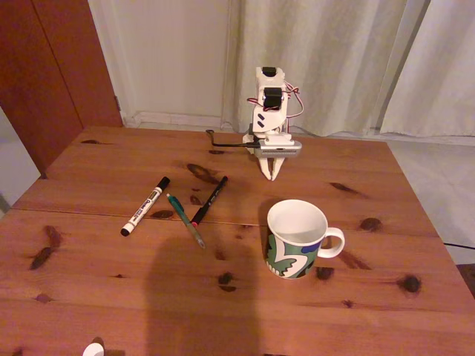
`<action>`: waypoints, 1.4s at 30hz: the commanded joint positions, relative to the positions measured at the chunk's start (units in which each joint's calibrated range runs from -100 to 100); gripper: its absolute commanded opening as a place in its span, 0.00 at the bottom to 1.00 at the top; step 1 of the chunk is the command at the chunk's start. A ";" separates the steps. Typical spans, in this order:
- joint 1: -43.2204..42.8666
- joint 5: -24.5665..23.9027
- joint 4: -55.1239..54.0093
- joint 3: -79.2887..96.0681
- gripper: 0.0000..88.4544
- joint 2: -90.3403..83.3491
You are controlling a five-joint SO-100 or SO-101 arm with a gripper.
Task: Clean up the desk and place the pens and markers into the cup
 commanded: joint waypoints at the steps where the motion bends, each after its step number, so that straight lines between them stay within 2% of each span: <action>1: -0.10 0.45 0.63 0.34 0.01 0.03; 42: 1.34 0.34 -0.15 -0.29 0.01 0.03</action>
